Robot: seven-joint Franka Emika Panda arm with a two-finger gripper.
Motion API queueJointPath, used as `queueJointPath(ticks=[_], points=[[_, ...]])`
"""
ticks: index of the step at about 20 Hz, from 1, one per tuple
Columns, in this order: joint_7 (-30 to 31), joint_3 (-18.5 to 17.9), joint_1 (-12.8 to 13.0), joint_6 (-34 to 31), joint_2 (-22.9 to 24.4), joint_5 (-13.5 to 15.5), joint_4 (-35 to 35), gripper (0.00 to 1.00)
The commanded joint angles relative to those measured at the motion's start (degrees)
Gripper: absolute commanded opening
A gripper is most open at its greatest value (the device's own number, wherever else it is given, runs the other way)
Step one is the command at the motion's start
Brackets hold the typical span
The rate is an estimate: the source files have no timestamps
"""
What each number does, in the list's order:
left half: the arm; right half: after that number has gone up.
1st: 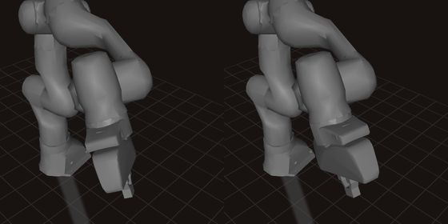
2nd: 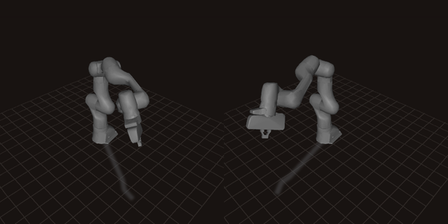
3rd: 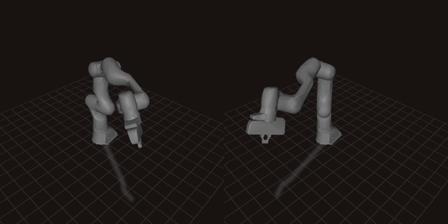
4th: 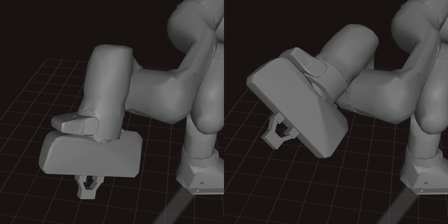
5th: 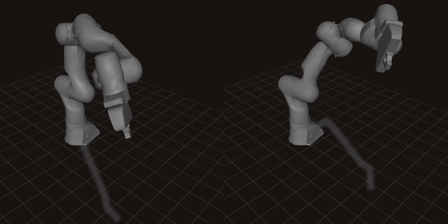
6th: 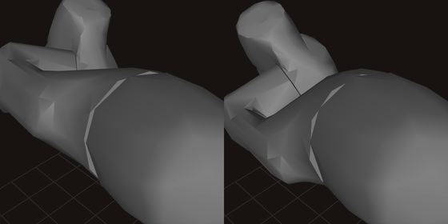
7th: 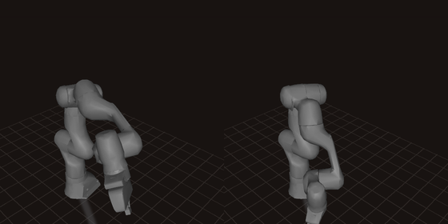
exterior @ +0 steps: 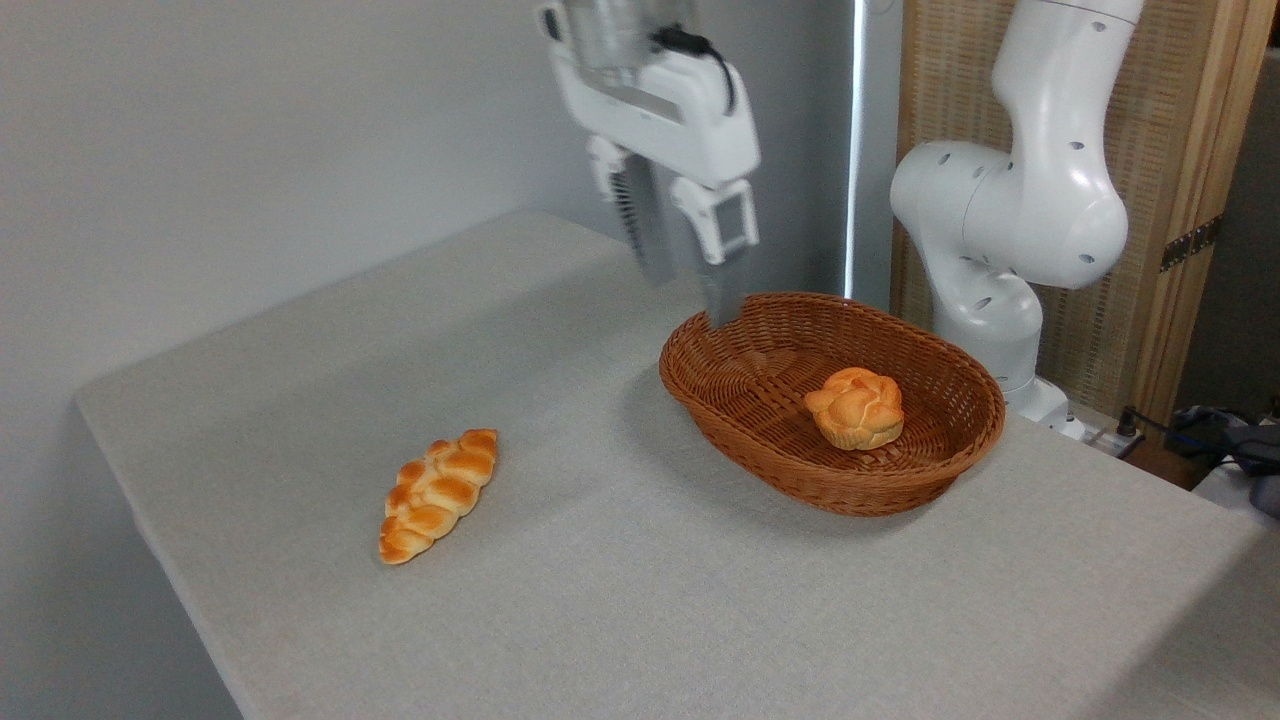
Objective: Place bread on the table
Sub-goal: 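Move the open gripper over the basket and lower onto the round bun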
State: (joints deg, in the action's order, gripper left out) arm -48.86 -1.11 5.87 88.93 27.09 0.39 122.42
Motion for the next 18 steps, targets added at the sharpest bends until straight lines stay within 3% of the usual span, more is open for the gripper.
queueJointPath(ticks=[1, 4, 6, 9, 12, 18], points=[[-4.65, -0.56, 1.24, 0.20, 14.64, -0.92, 17.12, 1.00], [-8.78, -0.56, 3.88, 0.11, 17.64, -1.01, 22.93, 1.00], [-9.05, -0.56, 4.24, 0.11, 17.91, -2.49, 25.66, 1.00], [-9.14, -0.65, 4.41, 0.55, 17.65, -8.82, 26.02, 1.00], [-9.06, -6.25, 4.50, 1.68, 17.38, -9.18, 26.99, 1.00], [-9.06, -7.07, 5.03, 6.07, 16.50, -9.18, 29.01, 1.00]])
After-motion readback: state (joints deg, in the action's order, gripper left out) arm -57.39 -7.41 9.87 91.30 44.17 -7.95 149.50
